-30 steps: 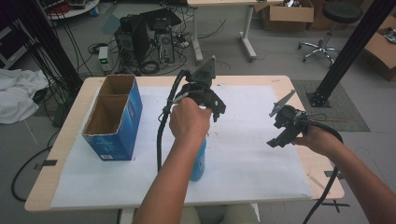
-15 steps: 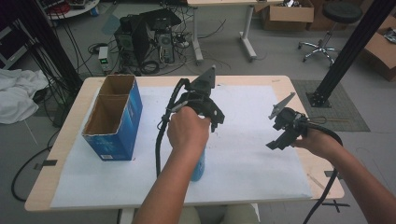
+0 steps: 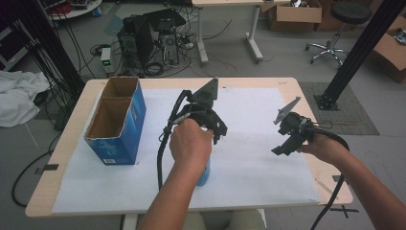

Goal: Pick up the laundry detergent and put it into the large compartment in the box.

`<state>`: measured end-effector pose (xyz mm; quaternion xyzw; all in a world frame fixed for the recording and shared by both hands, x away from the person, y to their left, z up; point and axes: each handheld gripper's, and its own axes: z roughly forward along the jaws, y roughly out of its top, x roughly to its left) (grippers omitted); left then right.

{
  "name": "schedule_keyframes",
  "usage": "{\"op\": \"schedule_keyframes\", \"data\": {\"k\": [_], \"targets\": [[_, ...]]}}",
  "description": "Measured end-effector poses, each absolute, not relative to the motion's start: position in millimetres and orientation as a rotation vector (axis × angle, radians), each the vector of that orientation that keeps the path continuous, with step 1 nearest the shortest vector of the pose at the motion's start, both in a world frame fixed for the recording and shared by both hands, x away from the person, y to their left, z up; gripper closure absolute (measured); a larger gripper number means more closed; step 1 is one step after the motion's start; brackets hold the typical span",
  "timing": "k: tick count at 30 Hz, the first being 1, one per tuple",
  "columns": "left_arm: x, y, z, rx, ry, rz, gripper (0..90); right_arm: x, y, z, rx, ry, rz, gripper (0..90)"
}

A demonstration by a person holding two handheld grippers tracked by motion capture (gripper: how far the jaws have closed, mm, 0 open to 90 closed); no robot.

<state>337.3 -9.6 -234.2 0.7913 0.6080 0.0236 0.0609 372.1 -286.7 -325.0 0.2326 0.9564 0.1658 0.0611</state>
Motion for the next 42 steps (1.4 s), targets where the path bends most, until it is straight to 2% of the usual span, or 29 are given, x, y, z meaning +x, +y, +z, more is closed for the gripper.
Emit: {"op": "schedule_keyframes", "data": {"k": [42], "targets": [[330, -12, -281, 2.425, 1.882, 0.032, 20.0, 371, -277, -329, 0.679, 2.902, 0.508, 18.0]]}}
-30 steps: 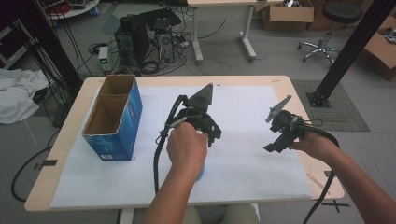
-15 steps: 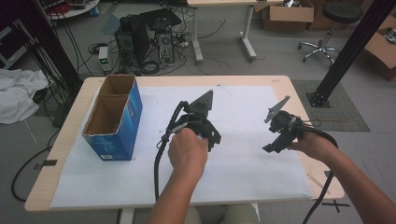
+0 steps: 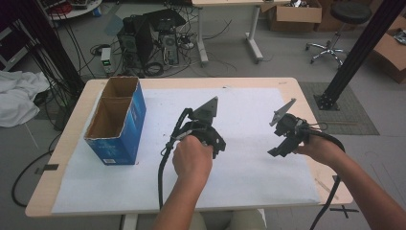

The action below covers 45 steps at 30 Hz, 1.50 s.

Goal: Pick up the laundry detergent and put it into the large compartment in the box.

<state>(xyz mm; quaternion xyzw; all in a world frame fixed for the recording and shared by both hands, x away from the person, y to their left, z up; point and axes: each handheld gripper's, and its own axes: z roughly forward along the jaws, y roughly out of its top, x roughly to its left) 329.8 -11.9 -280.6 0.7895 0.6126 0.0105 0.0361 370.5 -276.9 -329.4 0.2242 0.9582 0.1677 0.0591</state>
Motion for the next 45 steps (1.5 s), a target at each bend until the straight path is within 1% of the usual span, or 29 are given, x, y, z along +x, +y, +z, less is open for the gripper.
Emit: {"op": "schedule_keyframes", "data": {"k": [17, 22, 26, 45], "targets": [[329.9, -14.6, -289.7, 2.446, 1.873, 0.025, 20.8, 371.2, -276.6, -328.7, 0.683, 2.902, 0.510, 18.0], [330.9, -14.5, -288.9, 2.450, 1.867, 0.016, 22.4, 371.6, -275.7, -329.3, 0.682, 2.905, 0.509, 18.1], [331.2, -14.4, -289.1, 2.453, 1.863, 0.017, 26.0, 372.0, -275.5, -329.4, 0.680, 2.904, 0.512, 18.1], [331.0, -12.4, -289.1, 2.446, 1.861, 0.017, 29.1, 372.5, -272.6, -330.8, 0.679, 2.904, 0.512, 18.1]]}}
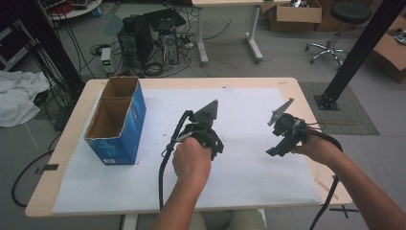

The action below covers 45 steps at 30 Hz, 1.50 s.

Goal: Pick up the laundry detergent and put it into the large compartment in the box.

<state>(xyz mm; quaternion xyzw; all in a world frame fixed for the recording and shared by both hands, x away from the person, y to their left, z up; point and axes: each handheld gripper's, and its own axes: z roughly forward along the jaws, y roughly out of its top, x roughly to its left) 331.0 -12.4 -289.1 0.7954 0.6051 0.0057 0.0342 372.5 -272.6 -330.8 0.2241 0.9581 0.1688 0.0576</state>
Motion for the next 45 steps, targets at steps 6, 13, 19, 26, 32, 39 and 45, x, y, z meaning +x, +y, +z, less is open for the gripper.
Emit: {"op": "schedule_keyframes", "data": {"k": [6, 13, 19, 26, 32, 39, 45], "targets": [[332, -13, -289, 2.451, 1.854, 0.012, 31.6, 373, -272, -331, 0.678, 2.904, 0.516, 18.1], [332, -12, -289, 2.448, 1.857, 0.004, 33.8, 373, -272, -333, 0.683, 2.906, 0.513, 18.1], [331, -12, -289, 2.446, 1.859, -0.002, 36.9, 373, -270, -333, 0.684, 2.908, 0.515, 18.1], [332, -12, -288, 2.437, 1.867, -0.006, 37.4, 373, -271, -333, 0.680, 2.906, 0.521, 18.1], [333, -12, -288, 2.435, 1.860, -0.005, 37.8, 373, -271, -333, 0.685, 2.904, 0.523, 18.1], [338, -5, -272, 2.427, 1.823, -0.023, 37.9, 374, -272, -333, 0.685, 2.901, 0.526, 18.1], [344, 3, -240, 2.427, 1.800, 0.005, 38.0, 376, -272, -335, 0.691, 2.907, 0.520, 18.1]]}}
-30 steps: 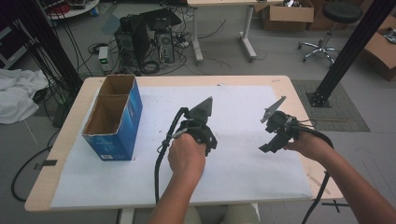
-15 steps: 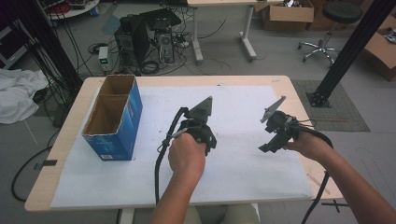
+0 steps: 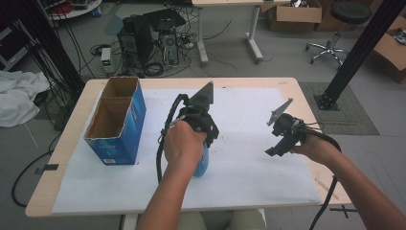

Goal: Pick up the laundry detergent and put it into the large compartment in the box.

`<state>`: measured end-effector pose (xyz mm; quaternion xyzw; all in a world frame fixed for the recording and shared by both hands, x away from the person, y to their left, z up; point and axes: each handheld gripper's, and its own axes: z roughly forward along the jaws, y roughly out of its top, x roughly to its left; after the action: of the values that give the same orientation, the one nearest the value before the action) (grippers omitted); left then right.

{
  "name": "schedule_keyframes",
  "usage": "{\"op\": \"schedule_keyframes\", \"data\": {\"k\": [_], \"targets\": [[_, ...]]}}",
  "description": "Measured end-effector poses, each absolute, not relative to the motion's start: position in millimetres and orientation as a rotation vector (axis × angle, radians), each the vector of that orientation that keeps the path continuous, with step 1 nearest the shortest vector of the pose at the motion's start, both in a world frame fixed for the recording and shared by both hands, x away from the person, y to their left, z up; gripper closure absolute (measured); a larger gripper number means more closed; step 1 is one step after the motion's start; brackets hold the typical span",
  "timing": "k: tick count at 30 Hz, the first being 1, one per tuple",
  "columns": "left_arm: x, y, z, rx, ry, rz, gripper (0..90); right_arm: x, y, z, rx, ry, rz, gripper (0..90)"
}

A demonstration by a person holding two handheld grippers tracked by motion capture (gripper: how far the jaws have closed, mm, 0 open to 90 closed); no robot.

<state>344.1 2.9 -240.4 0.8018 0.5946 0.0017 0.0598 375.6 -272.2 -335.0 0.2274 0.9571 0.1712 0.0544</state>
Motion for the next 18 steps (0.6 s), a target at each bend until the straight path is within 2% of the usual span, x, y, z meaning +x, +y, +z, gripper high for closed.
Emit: {"op": "schedule_keyframes", "data": {"k": [9, 18], "targets": [[354, 28, -188, 2.394, 1.813, 0.071, 38.0, 378, -275, -336, 0.710, 2.906, 0.516, 18.0], [363, 57, -151, 2.312, 1.867, 0.087, 38.1, 381, -276, -338, 0.720, 2.907, 0.517, 18.0]]}}
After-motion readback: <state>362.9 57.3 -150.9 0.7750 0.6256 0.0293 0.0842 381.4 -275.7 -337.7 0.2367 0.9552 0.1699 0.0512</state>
